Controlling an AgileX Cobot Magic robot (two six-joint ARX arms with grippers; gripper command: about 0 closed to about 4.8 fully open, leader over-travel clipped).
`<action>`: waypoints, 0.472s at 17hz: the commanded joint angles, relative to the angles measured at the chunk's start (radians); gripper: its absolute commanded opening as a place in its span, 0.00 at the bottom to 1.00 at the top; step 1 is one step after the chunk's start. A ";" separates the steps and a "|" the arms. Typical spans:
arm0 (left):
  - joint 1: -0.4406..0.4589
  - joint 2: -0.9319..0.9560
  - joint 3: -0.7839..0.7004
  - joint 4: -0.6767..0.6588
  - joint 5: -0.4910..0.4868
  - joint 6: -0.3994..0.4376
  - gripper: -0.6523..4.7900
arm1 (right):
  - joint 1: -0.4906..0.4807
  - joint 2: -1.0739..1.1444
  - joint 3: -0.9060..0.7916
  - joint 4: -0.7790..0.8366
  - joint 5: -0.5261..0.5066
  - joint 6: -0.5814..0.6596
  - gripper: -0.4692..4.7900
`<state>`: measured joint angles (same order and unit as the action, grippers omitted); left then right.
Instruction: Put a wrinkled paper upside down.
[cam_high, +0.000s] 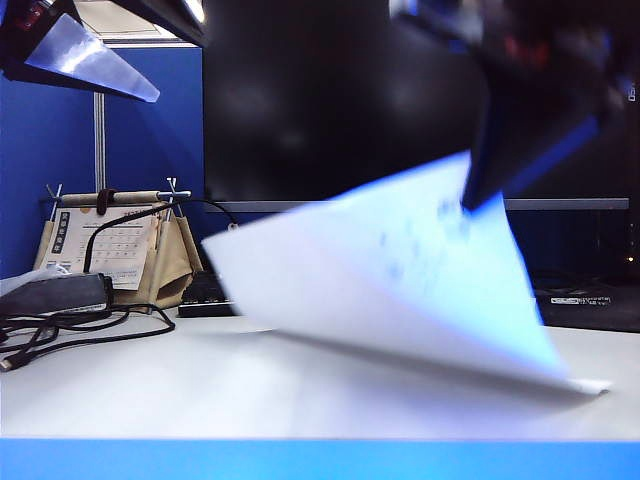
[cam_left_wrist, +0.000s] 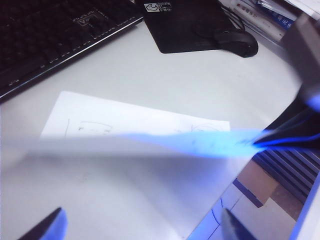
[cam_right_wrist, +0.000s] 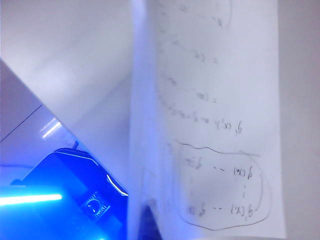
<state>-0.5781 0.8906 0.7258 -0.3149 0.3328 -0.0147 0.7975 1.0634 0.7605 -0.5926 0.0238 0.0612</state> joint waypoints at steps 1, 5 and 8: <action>0.000 -0.002 0.005 0.006 0.014 -0.010 0.86 | 0.001 -0.002 -0.074 0.101 -0.004 0.025 0.08; 0.000 -0.002 0.004 -0.020 -0.005 -0.024 0.86 | -0.016 -0.002 -0.127 0.174 0.008 0.020 0.08; 0.000 -0.002 0.004 -0.019 -0.021 -0.027 0.86 | -0.061 0.002 -0.151 0.177 -0.007 0.016 0.08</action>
<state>-0.5777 0.8906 0.7258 -0.3412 0.3138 -0.0395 0.7433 1.0645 0.6140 -0.4274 0.0273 0.0807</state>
